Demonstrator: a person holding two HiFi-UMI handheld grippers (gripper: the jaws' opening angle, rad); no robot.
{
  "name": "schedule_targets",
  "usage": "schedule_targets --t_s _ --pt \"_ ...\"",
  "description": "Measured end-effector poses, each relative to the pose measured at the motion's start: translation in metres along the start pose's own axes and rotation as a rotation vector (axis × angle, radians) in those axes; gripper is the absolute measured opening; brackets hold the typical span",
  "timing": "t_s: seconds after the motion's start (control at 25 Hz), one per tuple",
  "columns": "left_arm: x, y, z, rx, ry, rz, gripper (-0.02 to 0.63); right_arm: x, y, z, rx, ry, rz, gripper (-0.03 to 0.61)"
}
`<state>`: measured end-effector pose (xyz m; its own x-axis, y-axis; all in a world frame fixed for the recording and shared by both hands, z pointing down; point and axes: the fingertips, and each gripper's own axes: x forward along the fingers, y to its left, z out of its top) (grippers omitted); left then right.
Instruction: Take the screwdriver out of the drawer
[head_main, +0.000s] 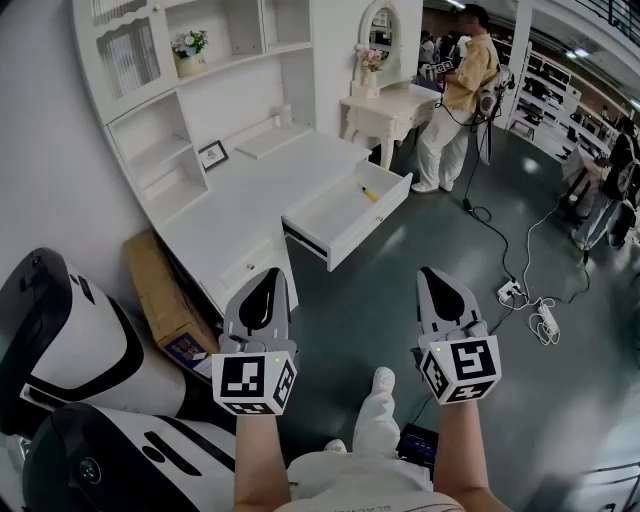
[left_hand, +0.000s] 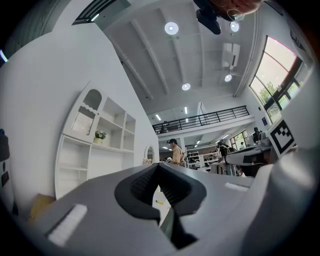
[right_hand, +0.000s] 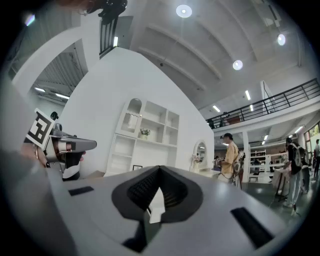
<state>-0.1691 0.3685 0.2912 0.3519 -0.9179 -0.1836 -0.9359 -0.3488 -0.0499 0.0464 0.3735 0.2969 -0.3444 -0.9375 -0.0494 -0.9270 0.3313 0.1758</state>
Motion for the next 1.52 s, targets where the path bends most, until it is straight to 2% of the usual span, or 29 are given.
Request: schedule_targets --t_s 0.4,0.6,0.8,1.2,1.52 --pt "0.054 0.012 -0.012 0.012 0.018 -0.007 0.009 0.05 -0.026 -0.007 0.0 0.001 0.003 0.008" --pt "0.098 0.016 -0.014 0.018 0.022 0.01 0.008 0.086 -0.057 -0.009 0.054 -0.024 0.008 0.008" --pt "0.153 0.016 -0.021 0.027 0.035 0.027 0.009 0.132 -0.09 -0.018 0.049 -0.011 0.029 0.008" --pt "0.269 0.016 -0.032 0.018 0.05 0.09 0.008 0.235 -0.167 -0.026 0.053 -0.014 0.107 0.008" --pt "0.322 0.014 -0.051 0.013 0.072 0.156 0.008 0.29 -0.207 -0.044 0.056 0.003 0.157 0.008"
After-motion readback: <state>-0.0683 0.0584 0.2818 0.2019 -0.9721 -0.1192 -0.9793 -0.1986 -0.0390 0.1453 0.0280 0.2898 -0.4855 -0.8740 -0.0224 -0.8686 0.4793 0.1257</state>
